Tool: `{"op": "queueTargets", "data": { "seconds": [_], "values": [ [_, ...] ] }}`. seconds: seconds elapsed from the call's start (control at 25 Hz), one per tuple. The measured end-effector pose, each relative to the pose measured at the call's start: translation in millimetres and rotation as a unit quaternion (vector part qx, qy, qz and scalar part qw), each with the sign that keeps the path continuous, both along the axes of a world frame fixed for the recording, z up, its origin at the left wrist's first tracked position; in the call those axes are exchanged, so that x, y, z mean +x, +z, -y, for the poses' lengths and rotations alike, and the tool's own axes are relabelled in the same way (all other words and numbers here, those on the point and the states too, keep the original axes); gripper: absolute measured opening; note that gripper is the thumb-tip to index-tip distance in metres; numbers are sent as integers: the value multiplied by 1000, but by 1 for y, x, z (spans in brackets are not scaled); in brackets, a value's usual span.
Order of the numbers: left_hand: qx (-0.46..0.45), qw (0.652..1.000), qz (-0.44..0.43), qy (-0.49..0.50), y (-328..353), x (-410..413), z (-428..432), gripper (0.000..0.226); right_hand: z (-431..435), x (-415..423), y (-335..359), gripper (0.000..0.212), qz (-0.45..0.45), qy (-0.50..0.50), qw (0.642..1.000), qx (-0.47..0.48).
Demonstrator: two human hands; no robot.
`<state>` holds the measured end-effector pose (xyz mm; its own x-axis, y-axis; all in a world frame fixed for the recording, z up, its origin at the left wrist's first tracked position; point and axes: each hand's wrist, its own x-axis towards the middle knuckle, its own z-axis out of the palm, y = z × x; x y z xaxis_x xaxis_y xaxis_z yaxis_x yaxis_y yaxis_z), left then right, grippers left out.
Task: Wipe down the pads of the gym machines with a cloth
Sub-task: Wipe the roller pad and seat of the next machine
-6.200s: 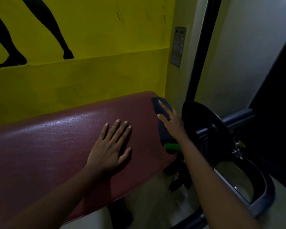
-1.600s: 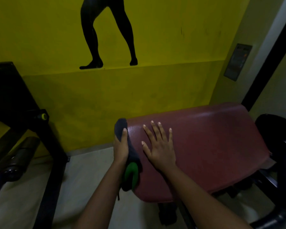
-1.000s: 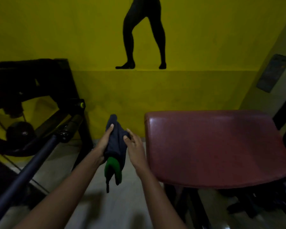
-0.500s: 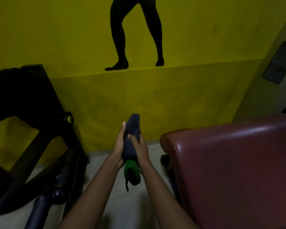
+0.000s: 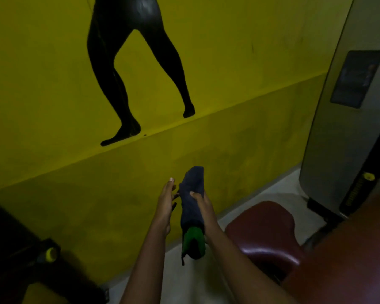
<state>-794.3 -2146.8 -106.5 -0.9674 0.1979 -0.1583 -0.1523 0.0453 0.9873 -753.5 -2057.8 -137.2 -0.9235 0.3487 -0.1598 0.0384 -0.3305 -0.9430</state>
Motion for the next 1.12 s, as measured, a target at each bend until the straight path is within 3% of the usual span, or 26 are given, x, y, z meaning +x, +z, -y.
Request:
{"op": "queueTargets", "data": {
  "seconds": [0.24, 0.4, 0.48, 0.52, 0.6, 0.76, 0.88, 1.0, 1.12],
  "values": [
    [-6, 999, -5, -47, -19, -118, -52, 53, -67, -86, -5, 38, 9, -82, 991, -102],
    [-5, 987, -17, -161, -45, -208, -119, 53, -118, -156, -17, 23, 44, -180, 980, -75],
    [9, 974, -16, -225, -50, -245, -157, 50, -143, -180, -22, 10, 49, -261, 959, -95],
    [15, 967, -9, -254, -52, -259, -172, 49, -154, -189, -24, 14, 56, -299, 946, -111],
    [7, 949, 8, -316, -53, -282, -208, 50, -168, -194, -23, 18, 55, -391, 910, -123],
    [11, 904, 30, -427, -59, -300, -279, 51, -195, -188, -19, 5, 99, -531, 840, -54],
    [22, 845, 45, -532, -63, -281, -326, 48, -218, -173, -29, 16, 85, -645, 758, -46],
    [41, 779, 61, -623, -55, -240, -360, 47, -235, -147, -33, 13, 63, -727, 683, -29],
    [39, 720, 61, -690, -43, -205, -384, 48, -251, -122, -33, 8, 61, -772, 633, 4]
  ]
}}
